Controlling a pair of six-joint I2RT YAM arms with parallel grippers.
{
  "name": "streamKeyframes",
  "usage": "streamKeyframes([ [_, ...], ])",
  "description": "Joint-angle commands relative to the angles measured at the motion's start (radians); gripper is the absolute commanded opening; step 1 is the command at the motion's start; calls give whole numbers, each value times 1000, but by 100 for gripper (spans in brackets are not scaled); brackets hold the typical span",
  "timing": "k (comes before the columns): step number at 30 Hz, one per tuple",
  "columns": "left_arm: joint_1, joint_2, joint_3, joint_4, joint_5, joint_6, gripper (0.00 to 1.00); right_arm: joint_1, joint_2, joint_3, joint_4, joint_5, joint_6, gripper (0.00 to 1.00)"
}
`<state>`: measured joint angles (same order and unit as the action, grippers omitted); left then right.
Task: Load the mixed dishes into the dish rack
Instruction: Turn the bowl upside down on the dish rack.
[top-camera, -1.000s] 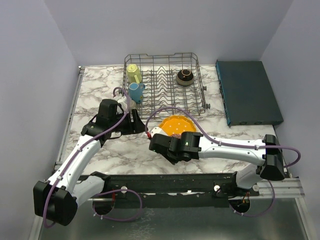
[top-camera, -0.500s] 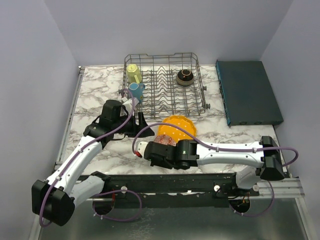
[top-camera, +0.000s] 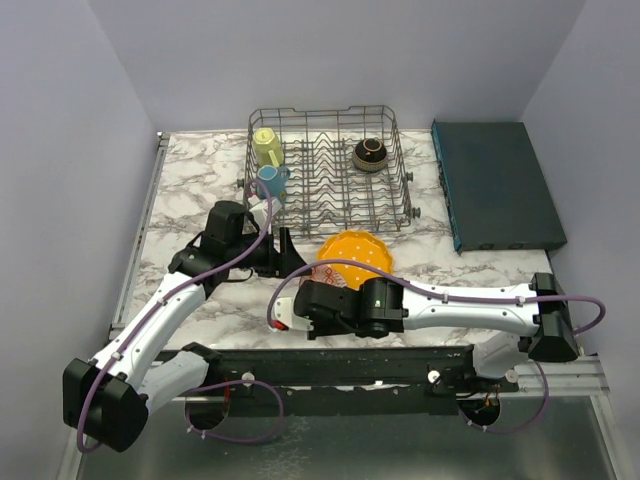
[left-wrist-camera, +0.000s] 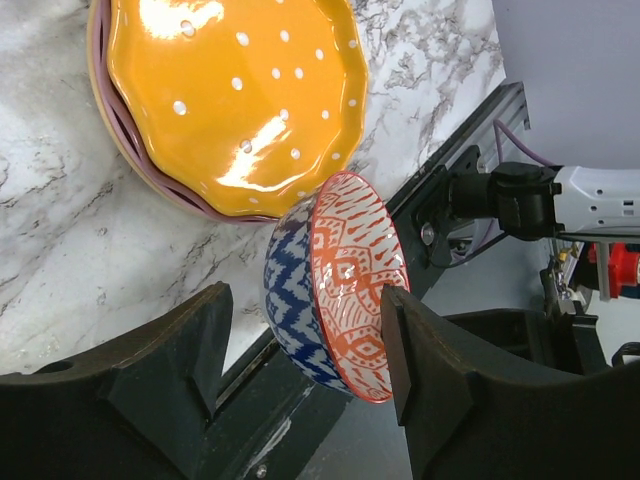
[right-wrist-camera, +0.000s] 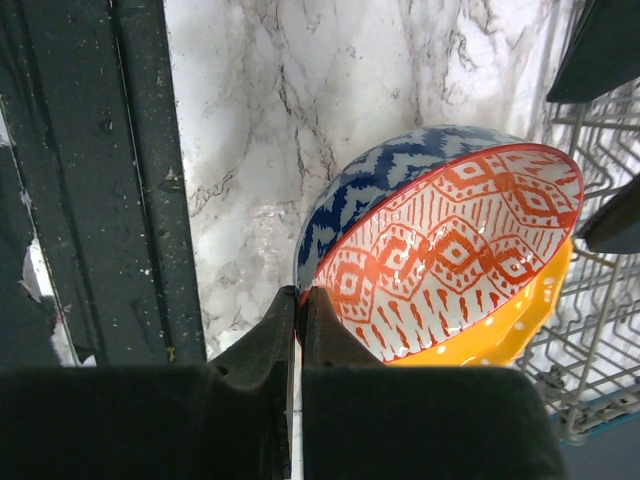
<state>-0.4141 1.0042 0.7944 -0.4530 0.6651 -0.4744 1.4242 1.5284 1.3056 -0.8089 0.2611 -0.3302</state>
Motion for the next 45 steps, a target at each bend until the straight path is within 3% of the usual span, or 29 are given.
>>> streamKeyframes([
  [1,-8,-3,-13,20,35,10,65,5,-42,12,13,-1,-106,1],
  [8,-11,7,-15,20,31,7,54,5,-3,51,-49,22,-127,0],
  [18,-22,33,-17,22,44,2,51,4,13,121,-99,45,-140,1],
  [23,-23,40,-19,22,33,-2,44,5,16,142,-116,61,-151,1],
  [34,-23,42,-20,20,27,-3,10,5,-4,143,-96,100,-153,2],
  [37,-23,46,-19,21,28,-3,0,4,-26,123,-65,127,-156,10],
  [41,-23,48,-18,21,27,-1,0,5,-62,89,-7,188,-153,36],
  [45,-23,41,-18,22,20,0,0,4,-113,47,64,246,-156,49],
])
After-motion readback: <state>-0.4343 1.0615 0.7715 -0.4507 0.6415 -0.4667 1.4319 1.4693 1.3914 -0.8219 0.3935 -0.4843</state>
